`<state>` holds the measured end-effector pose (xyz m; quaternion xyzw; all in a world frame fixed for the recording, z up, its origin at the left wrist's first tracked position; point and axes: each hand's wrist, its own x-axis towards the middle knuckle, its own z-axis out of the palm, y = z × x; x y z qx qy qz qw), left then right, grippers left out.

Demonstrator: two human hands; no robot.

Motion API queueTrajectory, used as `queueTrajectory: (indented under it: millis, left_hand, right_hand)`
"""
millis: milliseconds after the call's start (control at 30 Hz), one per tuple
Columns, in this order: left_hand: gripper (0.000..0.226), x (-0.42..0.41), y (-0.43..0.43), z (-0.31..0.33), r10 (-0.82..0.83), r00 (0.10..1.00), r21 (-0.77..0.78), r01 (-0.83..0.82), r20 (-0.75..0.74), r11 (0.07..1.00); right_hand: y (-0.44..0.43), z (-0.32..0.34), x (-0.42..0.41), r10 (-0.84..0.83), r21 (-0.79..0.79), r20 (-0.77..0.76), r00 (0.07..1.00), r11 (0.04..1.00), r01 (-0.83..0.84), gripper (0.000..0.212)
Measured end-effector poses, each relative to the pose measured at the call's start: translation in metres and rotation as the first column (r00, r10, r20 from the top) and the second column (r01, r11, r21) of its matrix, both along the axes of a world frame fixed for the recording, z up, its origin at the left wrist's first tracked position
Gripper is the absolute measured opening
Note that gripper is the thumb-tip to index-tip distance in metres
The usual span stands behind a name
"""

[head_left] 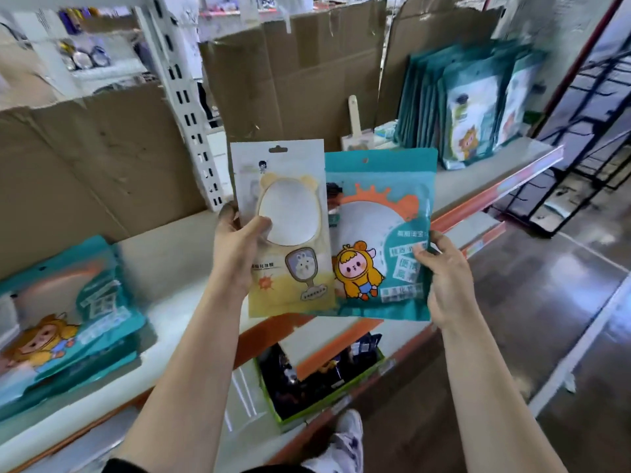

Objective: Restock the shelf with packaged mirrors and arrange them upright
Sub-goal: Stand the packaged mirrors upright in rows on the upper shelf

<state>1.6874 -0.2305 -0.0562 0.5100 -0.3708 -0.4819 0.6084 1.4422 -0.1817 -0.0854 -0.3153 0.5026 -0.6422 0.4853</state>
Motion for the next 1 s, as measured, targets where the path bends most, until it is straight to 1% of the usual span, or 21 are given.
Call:
queueTrajectory:
  millis: [100,200,267,333,467,533,600,633,733,833,900,1000]
  left_hand:
    - [0.023,-0.02,-0.032,0.002,0.04,0.999,-0.018,-0.04,-0.026,0.999]
    - [0.017,-0.047,-0.07,-0.003,0.022,0.999,-0.059,-0.024,-0.037,0.998]
    - [0.018,-0.072,-0.092,-0.012,-0.01,0.998,-0.064,0.006,-0.067,0.998]
    - [0.019,-0.095,-0.112,-0.021,-0.007,0.996,-0.044,0.003,-0.092,0.999]
    - [0.016,-0.117,-0.147,-0.032,0.025,0.994,-0.006,-0.026,-0.11,1.0]
    - [0.019,-0.12,-0.161,-0.033,0.071,0.993,0.023,-0.069,-0.092,0.997]
    - [0.026,-0.122,-0.177,-0.027,0.107,0.991,0.035,-0.104,-0.079,0.994]
    - [0.025,-0.123,-0.185,-0.023,0.119,0.989,0.031,-0.117,-0.085,0.993]
    - [0.01,-0.123,-0.202,-0.018,0.175,0.981,0.037,-0.172,-0.088,0.984]
    - [0.013,-0.121,-0.207,-0.023,0.195,0.975,0.041,-0.192,-0.103,0.981]
    - [0.017,-0.118,-0.216,-0.019,0.201,0.977,0.007,-0.201,-0.075,0.979]
    - [0.015,-0.113,-0.236,-0.01,0.262,0.963,-0.057,-0.259,0.057,0.964]
  right_hand:
    - [-0.034,-0.001,-0.02,0.025,-0.012,-0.021,0.999,1.0,-0.025,0.023]
    - [-0.068,-0.005,-0.046,0.027,0.002,-0.057,0.998,1.0,-0.027,0.023]
    - [-0.084,-0.008,-0.071,0.033,0.036,-0.092,0.995,0.999,-0.03,0.023]
    - [-0.1,-0.007,-0.098,0.042,0.054,-0.142,0.989,0.998,-0.034,0.024]
    - [-0.138,0.0,-0.134,0.041,0.084,-0.149,0.988,0.996,-0.029,0.023]
    - [-0.156,0.004,-0.144,0.037,0.118,-0.155,0.987,0.993,-0.019,0.021]
    - [-0.178,0.01,-0.152,0.037,0.107,-0.173,0.984,0.994,-0.019,0.021]
    - [-0.19,0.014,-0.156,0.04,0.095,-0.176,0.984,0.995,-0.023,0.021]
    - [-0.218,0.013,-0.16,0.035,0.087,-0.128,0.991,0.996,-0.024,0.022]
    - [-0.239,-0.002,-0.158,0.044,0.091,-0.071,0.996,0.995,-0.037,0.024]
    - [-0.257,-0.003,-0.158,0.052,0.082,-0.049,0.997,0.995,-0.047,0.025]
    - [-0.287,0.002,-0.16,0.118,0.041,-0.042,0.992,0.992,-0.116,0.026]
